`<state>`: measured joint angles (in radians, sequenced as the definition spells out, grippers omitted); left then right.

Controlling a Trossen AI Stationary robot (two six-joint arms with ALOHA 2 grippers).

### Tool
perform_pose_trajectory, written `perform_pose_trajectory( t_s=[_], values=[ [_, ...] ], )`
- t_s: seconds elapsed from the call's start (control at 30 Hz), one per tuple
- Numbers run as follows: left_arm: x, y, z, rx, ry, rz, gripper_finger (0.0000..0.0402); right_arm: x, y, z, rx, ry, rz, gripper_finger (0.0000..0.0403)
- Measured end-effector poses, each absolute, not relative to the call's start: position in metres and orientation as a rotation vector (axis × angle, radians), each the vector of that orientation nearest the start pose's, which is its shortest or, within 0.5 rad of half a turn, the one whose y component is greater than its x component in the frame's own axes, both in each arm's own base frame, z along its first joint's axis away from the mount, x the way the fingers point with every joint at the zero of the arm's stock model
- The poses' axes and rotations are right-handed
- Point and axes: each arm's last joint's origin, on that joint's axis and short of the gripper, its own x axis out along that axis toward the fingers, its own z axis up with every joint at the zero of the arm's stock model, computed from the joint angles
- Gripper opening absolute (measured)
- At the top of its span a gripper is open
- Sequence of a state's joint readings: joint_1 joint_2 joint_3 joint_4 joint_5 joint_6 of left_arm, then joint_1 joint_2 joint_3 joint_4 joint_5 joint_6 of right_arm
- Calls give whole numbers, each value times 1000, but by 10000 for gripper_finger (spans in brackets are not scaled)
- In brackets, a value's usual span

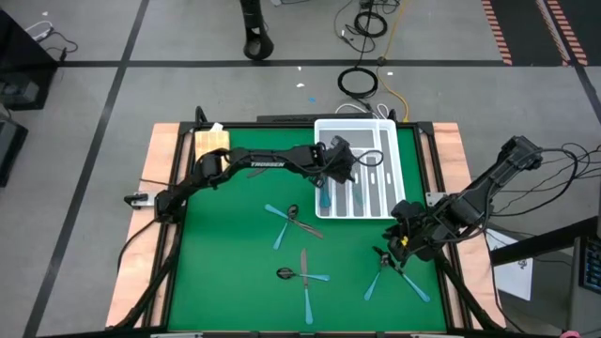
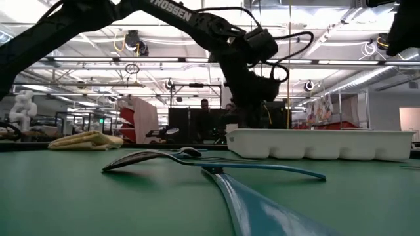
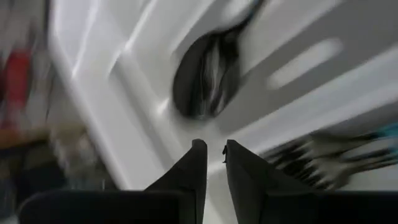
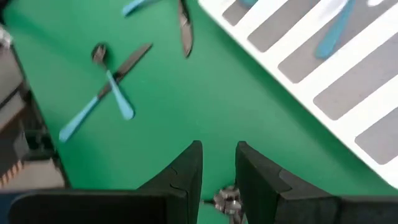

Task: Sort silverware
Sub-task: Put the blue spoon into the silverware organizer

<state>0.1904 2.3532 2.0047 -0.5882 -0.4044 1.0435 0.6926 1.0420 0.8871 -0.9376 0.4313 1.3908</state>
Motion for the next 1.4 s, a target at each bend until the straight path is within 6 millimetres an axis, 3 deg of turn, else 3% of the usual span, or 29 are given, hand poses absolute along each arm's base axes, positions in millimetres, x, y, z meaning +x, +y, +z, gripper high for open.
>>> perform_pose_trajectory(
  t_s=[0.17, 0.3, 0.47, 0.63, 0.77, 0.87, 1.07, 1.23, 1.4],
  values=[
    [490, 102, 229, 918, 1114, 136, 66, 152, 90, 267, 673, 866, -520, 84],
    [469, 103, 258, 801, 1146, 165, 66, 158, 71, 266, 617, 838, -633, 84],
    [434, 110, 289, 441, 1168, 209, 66, 170, 33, 267, 574, 769, -819, 85],
    [412, 116, 316, 88, 1081, 167, 66, 197, -11, 265, 563, 801, -769, 104],
    [395, 116, 332, -18, 1083, 157, 66, 216, -45, 249, 581, 896, -711, 124],
    [383, 111, 338, -51, 1138, 153, 66, 230, -57, 236, 620, 949, -609, 133],
    [356, 85, 353, -47, 1268, 6, 66, 247, -44, 243, 609, 961, -267, 127],
    [347, 49, 363, -20, 1184, -141, 66, 238, 0, 247, 418, 1154, -82, 111],
    [325, 22, 363, -9, 1145, -178, 66, 234, 42, 242, 303, 1227, 57, 103]
  ],
)
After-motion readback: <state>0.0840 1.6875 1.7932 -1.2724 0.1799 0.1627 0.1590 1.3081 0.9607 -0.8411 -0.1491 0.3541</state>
